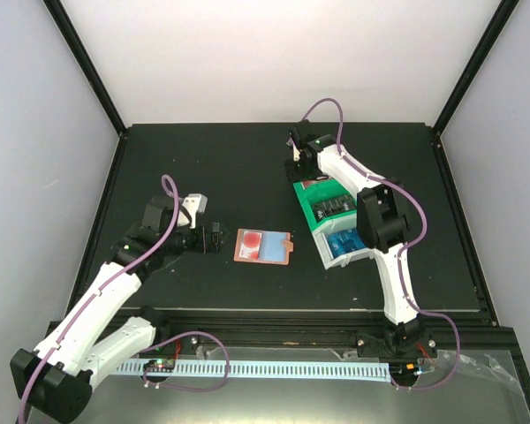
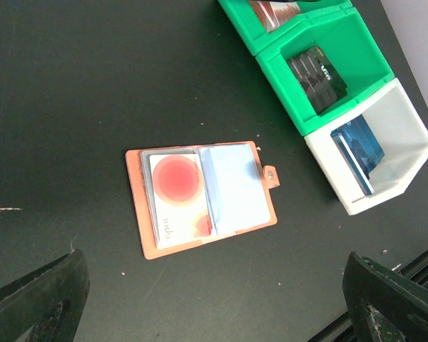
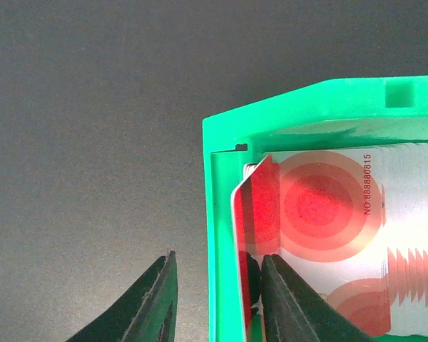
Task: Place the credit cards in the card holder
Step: Pick up the credit card from the storage box.
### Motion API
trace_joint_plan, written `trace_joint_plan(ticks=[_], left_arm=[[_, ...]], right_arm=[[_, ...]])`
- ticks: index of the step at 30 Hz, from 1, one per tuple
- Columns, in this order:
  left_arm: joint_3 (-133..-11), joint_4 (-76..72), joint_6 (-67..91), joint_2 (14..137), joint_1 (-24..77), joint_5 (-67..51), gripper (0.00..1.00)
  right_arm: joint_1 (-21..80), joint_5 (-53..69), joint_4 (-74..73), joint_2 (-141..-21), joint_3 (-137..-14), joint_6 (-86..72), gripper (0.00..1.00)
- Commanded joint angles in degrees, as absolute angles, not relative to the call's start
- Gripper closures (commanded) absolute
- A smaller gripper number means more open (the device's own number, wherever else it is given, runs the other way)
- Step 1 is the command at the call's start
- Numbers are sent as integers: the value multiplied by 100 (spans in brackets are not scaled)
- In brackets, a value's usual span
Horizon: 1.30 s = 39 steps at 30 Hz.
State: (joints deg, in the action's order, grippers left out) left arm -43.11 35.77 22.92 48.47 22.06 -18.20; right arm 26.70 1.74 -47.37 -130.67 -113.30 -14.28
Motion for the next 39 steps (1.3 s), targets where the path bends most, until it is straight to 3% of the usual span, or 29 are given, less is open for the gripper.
trace_joint_plan(ticks=[1, 20, 39], left_arm=[[-4351, 3618, 2210, 4850, 2145, -1784, 1], [-4359, 3618, 2213, 5040, 2110, -1954, 1], [-4332, 3590, 2236, 5111, 2093, -1999, 1]], right_arm=[[2681, 142, -4608, -12878, -11276, -1474, 68], [2681, -228, -4558, -12742, -11197, -1518, 90], [2681, -774, -4125, -11941, -10576, -1539, 99]])
